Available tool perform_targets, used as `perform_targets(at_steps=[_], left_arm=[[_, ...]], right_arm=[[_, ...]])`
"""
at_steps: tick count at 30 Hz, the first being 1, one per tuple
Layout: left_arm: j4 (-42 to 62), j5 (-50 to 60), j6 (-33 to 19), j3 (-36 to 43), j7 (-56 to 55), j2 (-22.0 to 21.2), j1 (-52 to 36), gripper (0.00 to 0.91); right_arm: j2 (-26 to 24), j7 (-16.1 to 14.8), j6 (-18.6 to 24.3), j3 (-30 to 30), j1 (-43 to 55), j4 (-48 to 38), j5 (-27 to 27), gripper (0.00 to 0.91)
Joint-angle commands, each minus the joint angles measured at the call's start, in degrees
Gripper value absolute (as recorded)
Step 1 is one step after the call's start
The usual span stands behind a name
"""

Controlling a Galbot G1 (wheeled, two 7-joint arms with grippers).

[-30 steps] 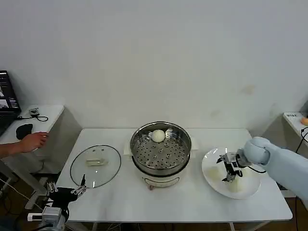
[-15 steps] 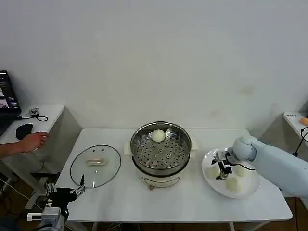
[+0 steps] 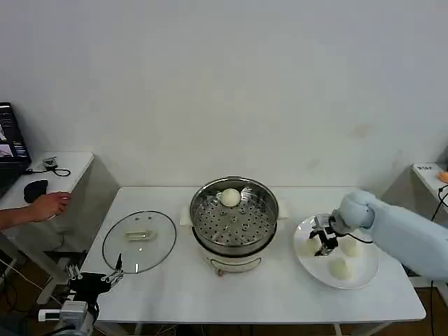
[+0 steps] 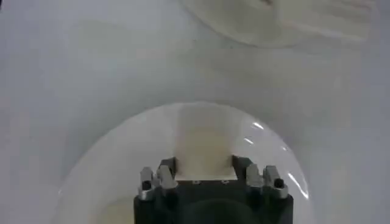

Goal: Take steamed baozi put them in steamer then cover it.

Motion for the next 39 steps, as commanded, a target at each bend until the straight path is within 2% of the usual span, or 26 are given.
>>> perform_targets(at_steps=[1,6,10,12,13,19,24,27,31,33,39], left_arm=[[-0.06,-0.02,0.06,0.08,0.02,0.08,-0.03,0.907],[-0.36,0.05,0.14,0.58,-0.04,0.10,-0.44,0.907],[-0.99,0.09,0.38,0.86,-0.03,0.24,-0.67,0.907],[-1.25,0.05,0.46,0.75,-0.03,0.34,-0.77,0.907],[-1.36,0.03,0.49,0.59,-0.01,0.36,-0.83,0.907],[-1.49,0.00,0.53,-0.45,0.02,0.48,-0.97,0.907],[-1.22,-0.08,0.58,-1.78,-0.03,0.58,-1.11,0.907],[-1.22,-0.24,0.53,-2.42,-0.03,0.26,-1.01,0.907],[-1.44,-0.23,0.58,-2.69,-0.02,0.23,-0.90,0.907],[-1.52,-0.25,0.58,-2.91,0.00,0.41,-0.90,0.907],[-1.52,-0.74,0.51,-4.11,0.07,0.51,-0.82,0.907]], right_arm=[[-6.73,-1.00,-0.41,-4.05,12.21,5.94,5.32,0.645],[-7.74,-1.04,-1.81,-10.19,23.29,9.11,9.98,0.645],[-4.98,-0.84,-3.28,-15.39,32.64,9.99,13.54,0.645],[-2.51,-0.72,-3.96,-17.63,36.80,10.15,15.37,0.645],[0.47,-0.48,-4.80,-19.67,39.51,10.34,17.54,0.645],[11.71,1.61,-8.17,-22.77,43.60,10.06,24.91,0.655],[21.32,4.37,-12.13,-23.25,41.95,7.48,31.58,0.655],[26.79,6.29,-16.05,-22.96,38.62,5.77,34.64,0.655],[31.67,8.59,-19.76,-23.02,35.08,3.15,37.86,0.655],[33.96,9.32,-21.34,-22.84,32.80,0.77,38.61,0.655],[37.53,10.22,-22.57,-22.85,28.06,-4.35,37.28,0.655]])
